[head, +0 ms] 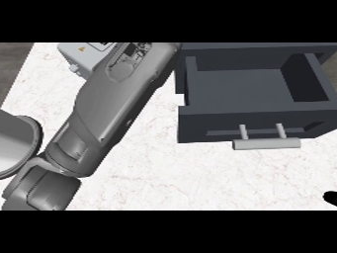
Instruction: Pick up the can, place it into the drawer and close the drawer
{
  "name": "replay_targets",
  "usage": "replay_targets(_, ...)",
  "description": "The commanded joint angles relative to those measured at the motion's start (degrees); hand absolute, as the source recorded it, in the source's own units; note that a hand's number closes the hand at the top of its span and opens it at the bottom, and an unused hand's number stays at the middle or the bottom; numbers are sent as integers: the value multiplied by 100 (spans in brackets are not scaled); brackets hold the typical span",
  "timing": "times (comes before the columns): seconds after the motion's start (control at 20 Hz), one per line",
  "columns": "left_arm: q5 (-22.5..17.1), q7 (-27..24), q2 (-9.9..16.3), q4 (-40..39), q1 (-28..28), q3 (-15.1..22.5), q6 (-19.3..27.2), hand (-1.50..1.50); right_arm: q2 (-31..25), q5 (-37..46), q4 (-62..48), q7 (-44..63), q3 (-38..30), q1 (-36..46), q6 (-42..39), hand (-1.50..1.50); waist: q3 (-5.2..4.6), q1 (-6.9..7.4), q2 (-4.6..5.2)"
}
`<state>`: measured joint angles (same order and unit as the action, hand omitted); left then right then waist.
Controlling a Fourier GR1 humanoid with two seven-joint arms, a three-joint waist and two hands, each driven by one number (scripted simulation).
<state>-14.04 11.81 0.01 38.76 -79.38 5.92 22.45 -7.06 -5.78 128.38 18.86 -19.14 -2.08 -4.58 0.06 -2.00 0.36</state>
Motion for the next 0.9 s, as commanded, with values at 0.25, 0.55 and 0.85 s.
replay_targets(0.25,-580,-191,-1,-1272,-958,400,258,150,136,45,119,44,218,61,56,-150,7,-206,52)
replay_targets(0.55,-779,-693,-1,-1616,-933,873,677,150,-129,50,278,474,211,378,104,-150,8,-360,69)
replay_targets(0.85,-1015,-487,-1,-1890,-1293,1062,1220,-150,-94,234,-156,159,331,518,73,-150,16,-370,85)
